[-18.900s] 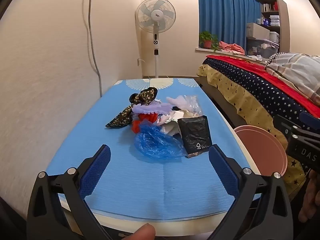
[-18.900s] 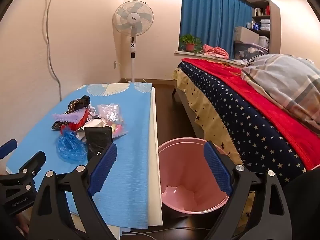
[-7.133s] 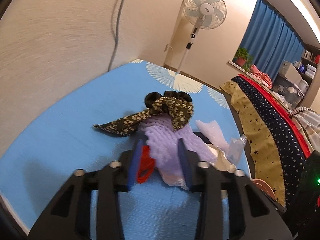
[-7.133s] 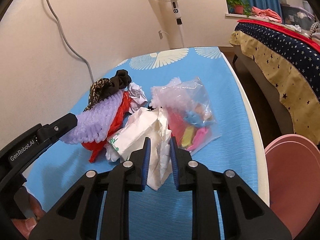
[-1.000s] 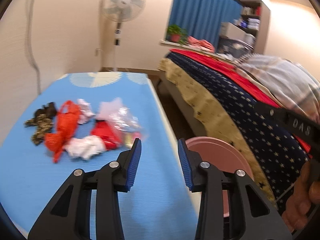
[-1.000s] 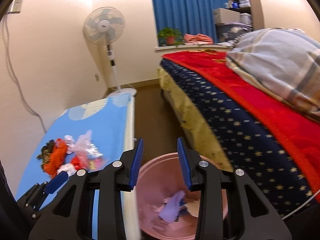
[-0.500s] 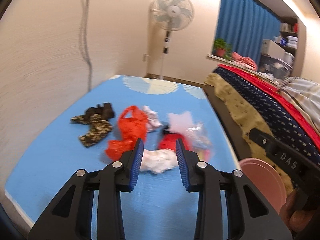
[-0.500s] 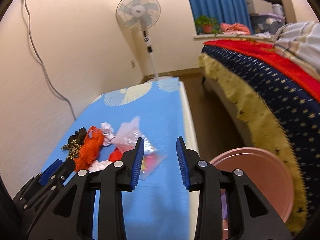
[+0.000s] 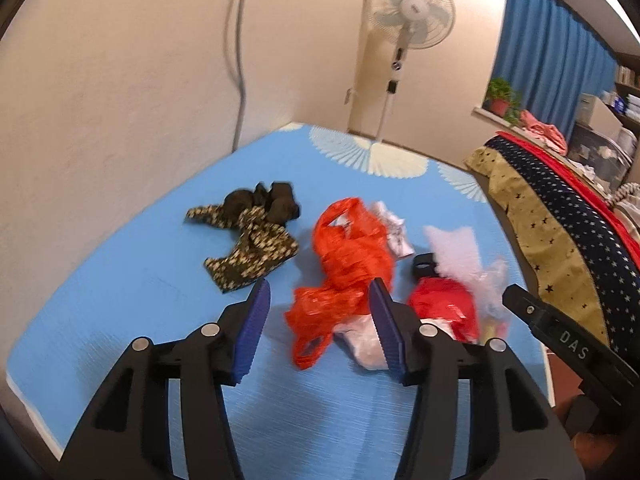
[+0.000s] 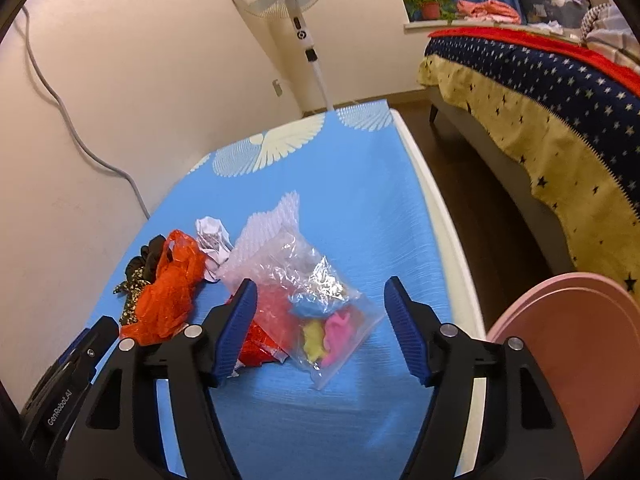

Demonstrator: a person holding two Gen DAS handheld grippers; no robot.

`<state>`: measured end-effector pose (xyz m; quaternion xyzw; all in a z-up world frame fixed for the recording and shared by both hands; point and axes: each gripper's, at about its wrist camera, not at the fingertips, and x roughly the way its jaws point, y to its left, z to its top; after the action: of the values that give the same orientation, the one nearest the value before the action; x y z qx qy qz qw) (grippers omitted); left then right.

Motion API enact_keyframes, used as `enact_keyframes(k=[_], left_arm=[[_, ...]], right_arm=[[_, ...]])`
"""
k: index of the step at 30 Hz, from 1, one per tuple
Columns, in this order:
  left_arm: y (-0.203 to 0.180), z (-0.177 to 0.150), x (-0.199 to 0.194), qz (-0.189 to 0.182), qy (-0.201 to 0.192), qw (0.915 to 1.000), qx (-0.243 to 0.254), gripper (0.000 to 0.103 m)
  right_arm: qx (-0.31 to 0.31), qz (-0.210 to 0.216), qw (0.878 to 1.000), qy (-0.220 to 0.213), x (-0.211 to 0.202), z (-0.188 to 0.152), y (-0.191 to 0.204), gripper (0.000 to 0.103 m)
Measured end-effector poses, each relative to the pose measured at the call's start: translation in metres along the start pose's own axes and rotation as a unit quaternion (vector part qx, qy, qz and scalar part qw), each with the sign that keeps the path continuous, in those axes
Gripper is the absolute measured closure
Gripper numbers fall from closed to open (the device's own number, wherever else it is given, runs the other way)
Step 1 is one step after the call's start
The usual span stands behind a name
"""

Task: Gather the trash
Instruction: 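Move both open tools back to the remaining trash on the table, then grasp the orange-red plastic bag with the left tool while the right tool grasps the clear zip bag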

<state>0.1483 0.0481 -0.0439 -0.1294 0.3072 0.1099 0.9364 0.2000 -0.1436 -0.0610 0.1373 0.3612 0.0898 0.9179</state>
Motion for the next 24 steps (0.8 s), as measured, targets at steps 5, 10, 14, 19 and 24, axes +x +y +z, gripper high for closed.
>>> enact_keyframes(k=[5, 10, 14, 19, 24], left_arm=[[0.009, -0.002, 0.016, -0.001, 0.03, 0.9991, -0.029, 0.052], [0.01, -0.008, 0.029, -0.031, 0.057, 0.9968, -0.045, 0.061], [0.009, -0.009, 0.029, -0.043, 0.06, 0.9962, -0.047, 0.08], [0.003, -0.006, 0.023, -0.042, 0.05, 0.9974, -0.032, 0.091], [0.003, -0.003, 0.016, -0.04, 0.04, 0.9979, -0.031, 0.094]], right_arm=[[-0.01, -0.002, 1.0, 0.023, 0.014, -0.005, 0.001, 0.037], [-0.014, -0.003, 0.999, 0.039, 0.021, -0.009, 0.0, 0.044], [-0.023, -0.005, 0.999, 0.043, 0.02, -0.01, 0.002, 0.064], [-0.031, -0.005, 0.998, 0.047, 0.019, -0.011, 0.003, 0.095], [-0.029, -0.005, 0.999, 0.039, 0.011, -0.01, 0.001, 0.103]])
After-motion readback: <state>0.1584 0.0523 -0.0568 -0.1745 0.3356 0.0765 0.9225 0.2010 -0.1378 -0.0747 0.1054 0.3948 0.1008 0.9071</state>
